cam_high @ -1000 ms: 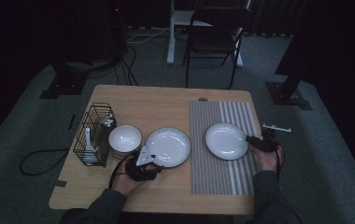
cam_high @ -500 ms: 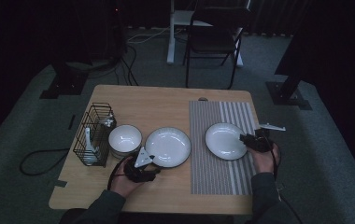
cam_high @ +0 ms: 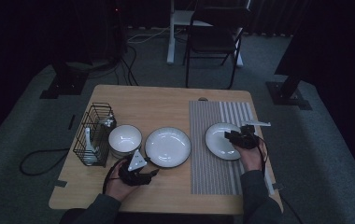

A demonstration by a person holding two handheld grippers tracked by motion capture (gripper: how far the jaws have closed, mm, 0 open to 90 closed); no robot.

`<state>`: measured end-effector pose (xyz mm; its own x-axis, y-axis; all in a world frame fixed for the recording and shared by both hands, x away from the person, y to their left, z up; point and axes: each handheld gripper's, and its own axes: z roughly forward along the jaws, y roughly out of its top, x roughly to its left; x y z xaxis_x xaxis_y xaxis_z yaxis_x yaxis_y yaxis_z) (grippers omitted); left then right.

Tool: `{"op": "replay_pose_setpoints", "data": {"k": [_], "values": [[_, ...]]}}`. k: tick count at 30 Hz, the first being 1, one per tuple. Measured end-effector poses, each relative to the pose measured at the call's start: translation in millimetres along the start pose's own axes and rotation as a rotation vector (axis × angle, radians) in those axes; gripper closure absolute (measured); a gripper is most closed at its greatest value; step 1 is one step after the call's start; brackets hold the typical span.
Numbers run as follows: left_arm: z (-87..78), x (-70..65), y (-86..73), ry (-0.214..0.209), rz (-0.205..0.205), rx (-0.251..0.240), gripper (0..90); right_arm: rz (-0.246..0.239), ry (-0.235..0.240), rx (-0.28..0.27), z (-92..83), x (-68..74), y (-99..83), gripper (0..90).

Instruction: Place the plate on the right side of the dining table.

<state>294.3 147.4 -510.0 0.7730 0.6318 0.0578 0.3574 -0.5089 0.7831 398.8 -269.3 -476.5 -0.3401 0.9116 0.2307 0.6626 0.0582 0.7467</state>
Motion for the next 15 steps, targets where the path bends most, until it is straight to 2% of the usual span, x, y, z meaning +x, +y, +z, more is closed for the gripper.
{"op": "replay_pose_setpoints", "data": {"k": [9, 15], "values": [[-5.3, -0.3, -9.7, 0.008, -0.02, 0.027, 40.2, -0.017, 0.051, 0.005, 9.5, 19.0, 3.8, 61.2], [-4.2, 1.3, -14.7, 0.001, -0.037, 0.05, 39.0, -0.049, 0.075, 0.005, 16.2, 35.7, 8.5, 59.8]]}}
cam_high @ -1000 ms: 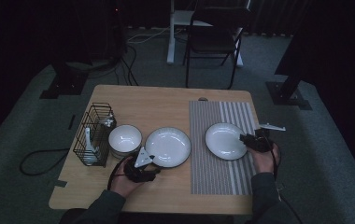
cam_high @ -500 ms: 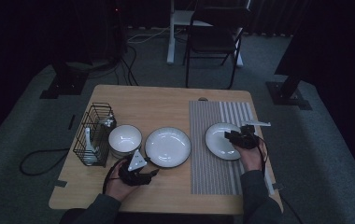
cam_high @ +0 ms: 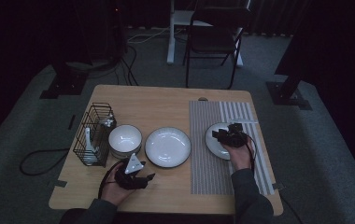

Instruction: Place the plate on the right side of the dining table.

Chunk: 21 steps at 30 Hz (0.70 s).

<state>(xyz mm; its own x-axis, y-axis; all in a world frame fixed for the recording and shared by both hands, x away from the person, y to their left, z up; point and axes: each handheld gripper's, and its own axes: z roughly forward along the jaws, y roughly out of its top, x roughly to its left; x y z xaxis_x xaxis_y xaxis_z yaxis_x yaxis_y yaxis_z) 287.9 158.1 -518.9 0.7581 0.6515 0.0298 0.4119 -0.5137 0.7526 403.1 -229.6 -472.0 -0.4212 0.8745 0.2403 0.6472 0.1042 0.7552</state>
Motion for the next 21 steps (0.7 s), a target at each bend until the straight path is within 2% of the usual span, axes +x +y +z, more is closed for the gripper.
{"op": "replay_pose_setpoints", "data": {"k": [8, 17, 21], "values": [[6.9, 1.2, -3.1, -0.008, -0.001, 0.04, 38.5, -0.031, 0.042, 0.003, 8.3, 20.0, 8.3, 58.5], [12.7, 1.0, -5.4, -0.004, 0.023, 0.085, 38.5, -0.074, 0.066, 0.006, 14.1, 38.0, 14.5, 58.1], [14.1, 1.0, -5.6, -0.015, 0.024, 0.095, 38.1, -0.093, 0.083, 0.008, 16.5, 48.2, 17.3, 57.6]]}}
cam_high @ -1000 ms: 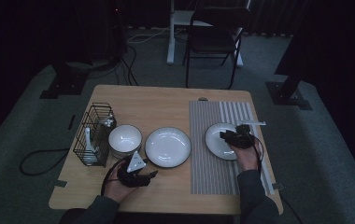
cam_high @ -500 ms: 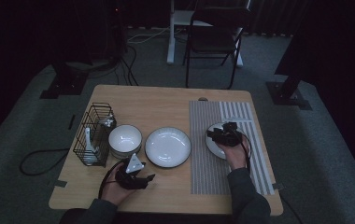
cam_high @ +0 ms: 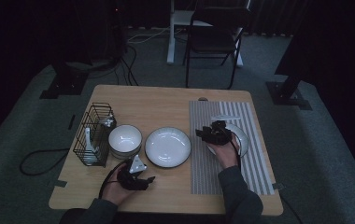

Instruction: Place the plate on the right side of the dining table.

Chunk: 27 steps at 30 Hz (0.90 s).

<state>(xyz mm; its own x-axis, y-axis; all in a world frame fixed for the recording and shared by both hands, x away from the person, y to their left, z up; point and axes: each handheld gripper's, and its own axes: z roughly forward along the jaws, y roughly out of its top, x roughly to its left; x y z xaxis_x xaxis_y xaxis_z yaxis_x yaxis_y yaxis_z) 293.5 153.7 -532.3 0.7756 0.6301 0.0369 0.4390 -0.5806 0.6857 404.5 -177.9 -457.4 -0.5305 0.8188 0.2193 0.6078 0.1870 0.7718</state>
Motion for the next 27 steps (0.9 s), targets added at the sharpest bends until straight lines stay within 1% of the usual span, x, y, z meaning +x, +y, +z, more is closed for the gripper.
{"op": "replay_pose_setpoints", "data": {"k": [4, 8, 10, 12, 13, 15, 23, 27], "values": [[1.5, -0.6, -0.1, -0.003, 0.005, 0.007, 38.0, -0.029, 0.012, 0.006, 4.2, 9.3, 5.6, 57.1], [2.2, -0.4, 0.1, -0.008, 0.008, 0.014, 38.0, -0.064, 0.003, 0.011, 8.2, 19.5, 11.6, 57.4], [2.3, -1.2, 0.2, -0.009, 0.009, 0.014, 37.9, -0.071, 0.006, 0.012, 10.4, 23.3, 14.1, 56.6], [3.1, -1.9, 0.2, -0.011, 0.014, 0.02, 37.9, -0.092, 0.011, 0.008, 12.8, 27.5, 16.0, 55.8], [3.2, -1.6, 0.2, -0.011, 0.019, 0.026, 37.9, -0.096, 0.015, 0.007, 14.2, 30.2, 17.1, 55.6], [3.8, -1.9, 0.1, -0.014, 0.017, 0.026, 37.8, -0.103, 0.043, -0.005, 15.6, 33.8, 18.5, 55.5], [4.5, -1.6, 0.0, -0.018, 0.018, 0.03, 37.6, -0.115, 0.061, 0.006, 22.9, 48.9, 23.6, 56.3], [4.5, -0.9, -0.1, -0.02, 0.018, 0.03, 37.3, -0.133, 0.071, 0.017, 28.0, 56.3, 24.2, 56.3]]}}
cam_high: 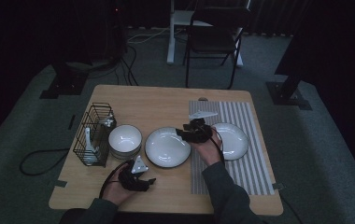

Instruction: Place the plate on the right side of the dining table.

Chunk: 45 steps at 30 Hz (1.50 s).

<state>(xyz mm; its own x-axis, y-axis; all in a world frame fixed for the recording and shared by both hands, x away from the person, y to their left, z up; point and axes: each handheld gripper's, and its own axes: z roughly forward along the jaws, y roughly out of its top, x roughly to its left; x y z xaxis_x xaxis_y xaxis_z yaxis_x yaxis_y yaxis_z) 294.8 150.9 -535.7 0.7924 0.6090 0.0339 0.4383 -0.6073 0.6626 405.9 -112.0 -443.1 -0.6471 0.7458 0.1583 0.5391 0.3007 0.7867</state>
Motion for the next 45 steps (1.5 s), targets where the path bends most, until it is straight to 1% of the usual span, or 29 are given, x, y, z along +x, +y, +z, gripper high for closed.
{"op": "replay_pose_setpoints", "data": {"k": [5, 7, 15, 17, 20, 25, 33, 45], "values": [[0.2, 1.0, -0.2, -0.005, 0.001, 0.0, 36.7, -0.014, 0.011, 0.012, 5.5, 6.2, 1.2, 55.7], [0.7, 2.6, -0.6, -0.018, -0.005, 0.001, 35.3, -0.016, 0.019, 0.014, 8.0, 8.2, 2.1, 55.4], [1.0, 3.7, -1.0, -0.025, 0.001, -0.004, 34.2, -0.03, 0.046, 0.019, 19.3, 19.3, 9.4, 53.6], [1.2, 4.2, -1.4, -0.03, 0.008, -0.007, 33.4, -0.034, 0.053, 0.018, 22.4, 22.2, 11.6, 53.6], [1.3, 4.5, -1.6, -0.03, 0.013, -0.009, 33.0, -0.039, 0.058, 0.023, 26.9, 26.5, 14.7, 53.6], [2.0, 4.2, -1.9, -0.034, 0.014, -0.012, 31.3, -0.044, 0.083, 0.024, 33.3, 31.9, 18.0, 53.6], [2.9, 4.5, -2.1, -0.037, 0.019, -0.018, 29.2, -0.047, 0.1, 0.027, 39.9, 38.5, 21.3, 53.7], [3.5, 4.3, -2.2, -0.039, 0.02, -0.022, 28.3, -0.068, 0.128, 0.028, 50.1, 54.2, 32.3, 53.5]]}}
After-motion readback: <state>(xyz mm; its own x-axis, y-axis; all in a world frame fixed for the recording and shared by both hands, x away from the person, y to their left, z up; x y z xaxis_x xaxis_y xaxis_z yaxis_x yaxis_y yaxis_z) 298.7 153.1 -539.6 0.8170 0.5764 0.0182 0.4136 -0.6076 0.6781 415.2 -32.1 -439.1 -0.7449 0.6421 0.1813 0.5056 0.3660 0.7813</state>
